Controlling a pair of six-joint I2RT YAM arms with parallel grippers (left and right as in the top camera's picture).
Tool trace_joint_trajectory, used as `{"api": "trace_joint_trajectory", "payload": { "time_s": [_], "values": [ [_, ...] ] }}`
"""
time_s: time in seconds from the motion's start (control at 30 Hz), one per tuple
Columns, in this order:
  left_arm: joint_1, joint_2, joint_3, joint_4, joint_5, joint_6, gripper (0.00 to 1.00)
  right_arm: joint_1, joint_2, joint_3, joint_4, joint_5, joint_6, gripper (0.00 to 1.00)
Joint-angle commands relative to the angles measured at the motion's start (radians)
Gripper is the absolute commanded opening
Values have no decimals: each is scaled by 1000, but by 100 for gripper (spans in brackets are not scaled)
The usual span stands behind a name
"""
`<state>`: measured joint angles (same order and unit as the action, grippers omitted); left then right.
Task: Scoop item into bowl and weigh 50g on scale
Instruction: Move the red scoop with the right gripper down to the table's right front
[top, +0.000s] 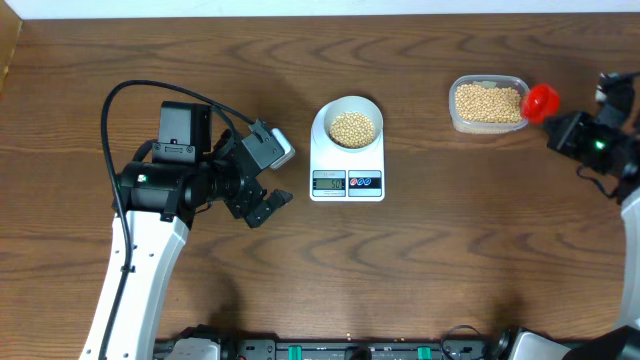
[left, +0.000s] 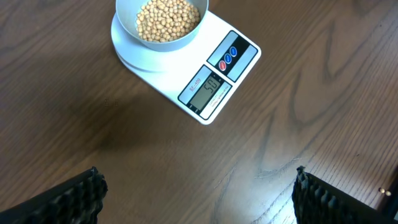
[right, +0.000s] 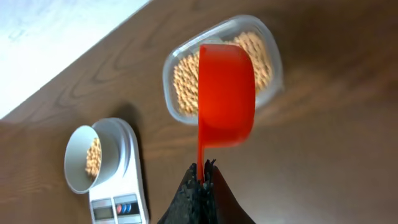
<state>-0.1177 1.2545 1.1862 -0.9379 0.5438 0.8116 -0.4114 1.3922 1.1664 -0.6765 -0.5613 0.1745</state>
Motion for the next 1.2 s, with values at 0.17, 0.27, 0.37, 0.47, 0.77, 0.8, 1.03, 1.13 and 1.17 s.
{"api": "trace_joint_trajectory", "payload": {
  "time_s": [0.17, 0.27, 0.37, 0.47, 0.77, 0.8, 1.03, 1.13, 1.17],
  "values": [
    [5, -14, 16, -3, -2, -5, 98, -179, -8, -2, -148, -179, -184, 1],
    [5, -14, 16, -3, -2, -5, 98, -240, -8, -2, -233, -193, -259, 1],
    [5, -14, 16, -3, -2, -5, 98, -293, -8, -2, -311, -193, -341, 1],
    [5, -14, 16, -3, -2, -5, 98, -330, -8, -2, -346, -194, -368, 1],
    [5, -14, 16, -3, -2, -5, 98, -347, -8, -2, -382, -190, -420, 1],
    [5, -14, 16, -3, -2, -5, 98, -347, -8, -2, -382, -190, -420, 1],
    [5, -14, 16, -3, -2, -5, 98, -347, -8, -2, -393, -190, -418, 1],
    [5, -14, 16, -3, -2, -5, 98, -347, -8, -2, -396, -191, -414, 1],
    [5, -14, 16, -3, -2, -5, 98, -347, -8, -2, -399, -191, -415, 1]
  ]
}}
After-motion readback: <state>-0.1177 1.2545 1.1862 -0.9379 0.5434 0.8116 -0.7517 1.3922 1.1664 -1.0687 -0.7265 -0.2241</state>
